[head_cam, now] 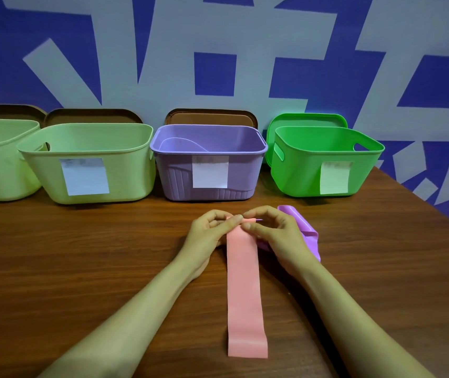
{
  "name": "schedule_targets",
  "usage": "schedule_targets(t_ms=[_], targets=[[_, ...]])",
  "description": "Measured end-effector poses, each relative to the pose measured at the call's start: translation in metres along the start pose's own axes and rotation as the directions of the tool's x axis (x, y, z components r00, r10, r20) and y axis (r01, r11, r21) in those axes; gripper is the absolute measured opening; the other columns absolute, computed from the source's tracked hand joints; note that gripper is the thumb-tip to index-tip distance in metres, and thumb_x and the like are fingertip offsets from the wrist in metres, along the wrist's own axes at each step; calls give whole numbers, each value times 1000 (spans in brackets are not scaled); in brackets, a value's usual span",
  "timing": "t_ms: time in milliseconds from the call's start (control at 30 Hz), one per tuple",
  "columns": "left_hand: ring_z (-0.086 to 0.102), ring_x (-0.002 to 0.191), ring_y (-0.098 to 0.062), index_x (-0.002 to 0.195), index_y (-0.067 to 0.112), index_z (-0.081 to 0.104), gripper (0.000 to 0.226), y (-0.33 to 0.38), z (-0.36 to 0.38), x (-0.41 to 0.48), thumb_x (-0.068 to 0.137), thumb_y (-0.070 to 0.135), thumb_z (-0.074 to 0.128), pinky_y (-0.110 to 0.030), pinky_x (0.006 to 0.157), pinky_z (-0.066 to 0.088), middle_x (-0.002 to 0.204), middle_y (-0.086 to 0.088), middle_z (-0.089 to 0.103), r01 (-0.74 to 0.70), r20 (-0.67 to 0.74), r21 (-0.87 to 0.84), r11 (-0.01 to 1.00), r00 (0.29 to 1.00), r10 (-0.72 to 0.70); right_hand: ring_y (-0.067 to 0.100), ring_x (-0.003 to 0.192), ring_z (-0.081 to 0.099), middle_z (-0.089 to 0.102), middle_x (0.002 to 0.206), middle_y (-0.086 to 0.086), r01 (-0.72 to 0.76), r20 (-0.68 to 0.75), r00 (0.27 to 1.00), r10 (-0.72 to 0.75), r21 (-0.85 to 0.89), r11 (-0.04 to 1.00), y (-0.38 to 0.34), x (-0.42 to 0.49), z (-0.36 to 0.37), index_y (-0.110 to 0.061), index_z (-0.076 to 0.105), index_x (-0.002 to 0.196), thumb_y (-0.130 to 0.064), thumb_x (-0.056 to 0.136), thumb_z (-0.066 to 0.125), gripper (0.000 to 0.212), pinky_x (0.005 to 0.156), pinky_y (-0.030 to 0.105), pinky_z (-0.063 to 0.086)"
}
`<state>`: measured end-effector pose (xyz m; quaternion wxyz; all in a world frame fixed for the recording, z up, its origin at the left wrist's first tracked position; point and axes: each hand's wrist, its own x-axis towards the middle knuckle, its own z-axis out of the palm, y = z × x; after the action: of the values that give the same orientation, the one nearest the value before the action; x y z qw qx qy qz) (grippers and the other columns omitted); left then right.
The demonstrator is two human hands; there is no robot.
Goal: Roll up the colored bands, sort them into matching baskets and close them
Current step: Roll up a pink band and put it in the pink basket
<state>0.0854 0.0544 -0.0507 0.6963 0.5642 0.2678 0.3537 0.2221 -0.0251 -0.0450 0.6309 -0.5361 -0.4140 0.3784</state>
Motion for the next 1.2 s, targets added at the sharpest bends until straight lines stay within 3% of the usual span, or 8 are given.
schedule_targets(t_ms=[233,367,433,633,733,867,1033,1200], targets=[[68,90,-20,94,13,68,14,-1,-2,1,81,11,71,-30,79,54,92,-6,72,-59,-43,41,997,997,61,16,91,68,71,100,5,2,5,1000,-2,-38,999,0,1,-1,-12,64,107,1,79,72,32,78,28,56],[68,95,-18,94,15,68,16,0,-4,0,80,7,71,-31,82,52,95,-3,72,-80,-53,47,996,995,82,28,100,67,70,104,10,-36,-26,999,35,-16,999,3,3,0,-15,66,102,-25,80,72,24,87,41,55],[67,97,-19,95,14,68,16,0,-4,0,81,5,70,-33,87,53,99,-5,71,-96,-39,73,993,994,99,24,90,69,71,95,7,-54,-12,998,54,-15,998,2,3,1,-14,67,98,-36,80,68,29,77,32,56],[68,94,-14,96,11,67,19,2,-2,-2,80,1,69,-26,79,53,98,-3,71,-114,-13,84,990,993,116,1,62,59,66,73,-6,-29,2,1000,29,-10,1000,2,2,-1,-8,65,93,-16,91,62,9,53,13,45],[68,94,-14,102,13,64,27,2,-1,-1,79,0,70,-23,77,53,100,-4,70,-93,-30,13,996,995,93,10,69,61,68,78,0,-26,0,1000,26,47,999,0,1,0,-9,66,94,-13,89,64,7,61,20,50],[66,91,-16,100,13,66,27,5,3,-5,76,26,69,-29,79,53,96,-5,70,-74,-2,-3,997,997,74,35,94,62,69,101,18,16,-24,1000,-14,86,996,-2,1,2,-15,69,97,-24,80,74,20,88,49,48],[66,83,-14,95,10,66,13,17,2,-7,87,20,63,-28,74,53,85,-3,70,-120,-49,-13,993,992,119,13,91,67,73,96,5,108,-23,994,-108,2,994,-19,-4,7,-3,65,102,-7,84,68,19,75,23,53],[67,85,-16,96,9,66,9,34,3,-16,87,7,62,-25,73,55,91,-8,70,-89,-60,-31,996,994,87,16,88,65,70,93,9,128,-11,992,-129,-53,990,-33,-7,10,-8,66,95,2,82,67,17,83,34,52]])
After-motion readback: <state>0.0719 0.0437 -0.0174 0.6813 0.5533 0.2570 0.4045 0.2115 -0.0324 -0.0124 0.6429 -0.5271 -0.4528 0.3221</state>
